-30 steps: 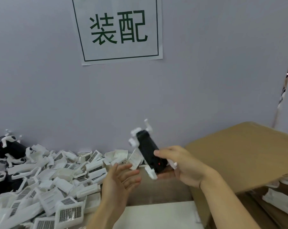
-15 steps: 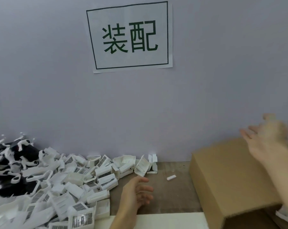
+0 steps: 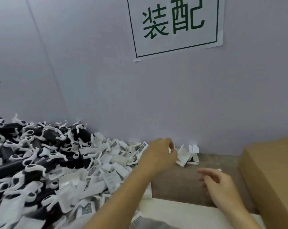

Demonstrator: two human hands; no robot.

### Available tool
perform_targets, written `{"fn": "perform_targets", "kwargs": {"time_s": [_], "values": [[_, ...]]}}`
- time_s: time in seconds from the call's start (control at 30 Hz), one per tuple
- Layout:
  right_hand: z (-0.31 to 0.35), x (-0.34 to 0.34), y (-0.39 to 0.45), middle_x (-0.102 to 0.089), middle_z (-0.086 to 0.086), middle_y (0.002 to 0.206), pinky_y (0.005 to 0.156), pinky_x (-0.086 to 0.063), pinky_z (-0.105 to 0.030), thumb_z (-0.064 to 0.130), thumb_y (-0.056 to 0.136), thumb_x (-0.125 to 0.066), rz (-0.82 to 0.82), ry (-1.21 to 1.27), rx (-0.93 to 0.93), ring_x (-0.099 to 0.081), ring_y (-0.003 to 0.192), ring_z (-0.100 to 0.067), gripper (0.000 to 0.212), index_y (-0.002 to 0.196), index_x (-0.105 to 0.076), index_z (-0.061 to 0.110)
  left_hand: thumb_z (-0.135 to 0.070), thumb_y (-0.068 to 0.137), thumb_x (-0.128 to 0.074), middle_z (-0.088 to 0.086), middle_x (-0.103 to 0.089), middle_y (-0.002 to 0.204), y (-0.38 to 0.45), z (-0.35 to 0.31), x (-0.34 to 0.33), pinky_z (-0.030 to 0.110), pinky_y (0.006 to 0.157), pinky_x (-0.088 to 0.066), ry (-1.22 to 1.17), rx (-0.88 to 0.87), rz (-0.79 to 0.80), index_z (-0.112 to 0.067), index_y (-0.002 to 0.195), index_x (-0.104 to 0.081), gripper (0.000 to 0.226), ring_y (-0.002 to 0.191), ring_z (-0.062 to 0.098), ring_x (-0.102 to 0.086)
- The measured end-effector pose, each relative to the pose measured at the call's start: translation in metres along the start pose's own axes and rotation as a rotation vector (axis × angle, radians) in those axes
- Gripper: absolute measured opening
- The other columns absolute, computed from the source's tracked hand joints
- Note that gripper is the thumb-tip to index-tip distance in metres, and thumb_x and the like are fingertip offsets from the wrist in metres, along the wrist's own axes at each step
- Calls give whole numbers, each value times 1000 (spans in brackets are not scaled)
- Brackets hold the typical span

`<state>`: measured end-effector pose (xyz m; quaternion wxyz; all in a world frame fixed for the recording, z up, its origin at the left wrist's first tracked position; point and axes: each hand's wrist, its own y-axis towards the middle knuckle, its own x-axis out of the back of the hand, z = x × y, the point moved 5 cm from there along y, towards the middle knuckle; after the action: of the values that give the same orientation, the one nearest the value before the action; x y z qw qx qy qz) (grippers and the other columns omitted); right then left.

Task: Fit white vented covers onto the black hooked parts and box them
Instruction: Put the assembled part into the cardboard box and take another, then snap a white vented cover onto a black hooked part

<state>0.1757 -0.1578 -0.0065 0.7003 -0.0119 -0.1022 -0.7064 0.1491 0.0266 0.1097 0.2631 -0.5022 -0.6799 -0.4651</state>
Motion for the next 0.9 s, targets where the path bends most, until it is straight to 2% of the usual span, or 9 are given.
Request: {"fn": "perform_targets", "kwargs": {"time_s": [0.1,0.2,0.3,0.37,0.5,0.63,0.7,0.8,0.9], "values": [[-8,-3,1,-73,2,71,59,-52,-25,-7,93,-52,18,-17,-39,-67,64,-13,32,89,-73,16,-25,97,-45,7,-58,114,20,39,35,40,88,-49,433,22,133,-14,117,-57,26,109,26,-52],[-9,-7,-2,-73,0,73,50,-45,-24,-6,93,-51,52,-12,-71,-65,55,-7,32,90,-73,18,-15,93,-46,6,-55,111,24,102,70,37,77,-46,816,127,280,-13,120,-52,28,103,26,-52],[-8,-9,-5,-74,-1,73,53,-47,-28,-5,93,-52,56,-27,-66,-67,59,-14,33,88,-74,20,-16,90,-48,0,-56,107,13,171,107,33,72,-46,1013,323,388,-14,124,-54,34,100,23,-60],[-7,-10,-5,-74,-2,70,59,-50,-32,-5,92,-54,55,-19,-63,-67,62,-21,33,86,-74,20,-21,90,-50,5,-56,123,10,207,131,36,77,-46,983,450,273,-13,127,-51,38,113,28,-59],[-6,-13,-3,-73,1,62,60,-53,-39,-10,91,-55,45,0,-84,-64,59,-23,36,80,-74,19,-22,88,-63,19,-32,136,21,245,164,49,93,-46,730,533,-99,-11,139,-30,61,129,47,-36],[-5,-17,-1,-72,-1,59,69,-53,-38,-12,89,-56,30,-5,-109,-63,59,-27,38,75,-74,18,-43,89,-70,19,-2,161,44,269,173,60,115,-27,553,600,-126,-22,155,-6,94,146,50,-8],[-5,-21,0,-71,-2,58,66,-53,-41,-14,87,-57,39,-10,-114,-62,59,-27,40,73,-74,19,-49,93,-64,20,-8,164,55,284,170,53,121,-17,557,643,-71,-18,158,-11,89,151,42,-8],[-7,-24,3,-71,-1,58,73,-53,-42,-13,87,-57,39,-10,-118,-62,59,-26,40,72,-73,20,-44,94,-62,19,-36,150,64,298,159,51,115,-30,538,638,-90,-13,143,-43,61,144,40,-25],[-9,-23,4,-72,1,60,77,-54,-43,-11,86,-56,37,-27,-111,-63,61,-22,41,73,-73,23,-22,90,-62,22,-30,146,66,300,147,59,111,-33,535,690,-177,-12,139,-43,53,144,44,-14]]}}
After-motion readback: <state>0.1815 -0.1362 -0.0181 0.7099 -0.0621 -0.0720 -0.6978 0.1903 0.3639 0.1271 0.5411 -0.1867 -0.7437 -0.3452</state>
